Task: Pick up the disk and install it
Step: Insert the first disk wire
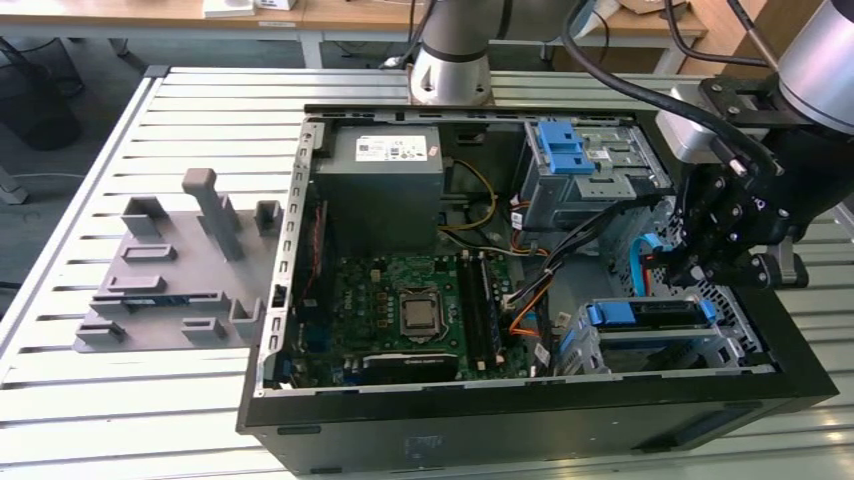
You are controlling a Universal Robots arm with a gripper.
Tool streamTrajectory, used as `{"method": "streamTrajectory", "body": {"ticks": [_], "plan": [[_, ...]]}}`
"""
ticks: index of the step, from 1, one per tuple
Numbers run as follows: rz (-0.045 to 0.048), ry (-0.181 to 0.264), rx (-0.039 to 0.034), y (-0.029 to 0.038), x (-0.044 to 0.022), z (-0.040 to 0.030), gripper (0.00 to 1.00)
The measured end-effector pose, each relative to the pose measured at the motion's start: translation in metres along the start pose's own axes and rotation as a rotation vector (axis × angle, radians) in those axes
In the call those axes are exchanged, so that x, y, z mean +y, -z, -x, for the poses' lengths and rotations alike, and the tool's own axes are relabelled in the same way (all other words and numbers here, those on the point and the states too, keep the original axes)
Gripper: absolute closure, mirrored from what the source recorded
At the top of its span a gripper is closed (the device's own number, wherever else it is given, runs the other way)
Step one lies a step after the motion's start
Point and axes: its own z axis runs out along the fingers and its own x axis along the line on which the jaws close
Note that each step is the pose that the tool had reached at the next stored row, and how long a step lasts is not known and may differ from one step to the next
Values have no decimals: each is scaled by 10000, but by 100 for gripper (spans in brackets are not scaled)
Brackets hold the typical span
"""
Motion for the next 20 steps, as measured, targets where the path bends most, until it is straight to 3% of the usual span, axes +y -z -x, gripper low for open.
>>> {"method": "streamTrajectory", "body": {"ticks": [6,7,13,15,18,20], "plan": [[0,0,-4,17,0,-1,75],[0,1,-4,19,1,-5,69],[-3,1,-20,-2,2,-15,69],[-2,0,-36,-6,2,-16,70],[0,0,-81,-10,2,-16,83],[1,-1,-99,-11,2,-15,84]]}}
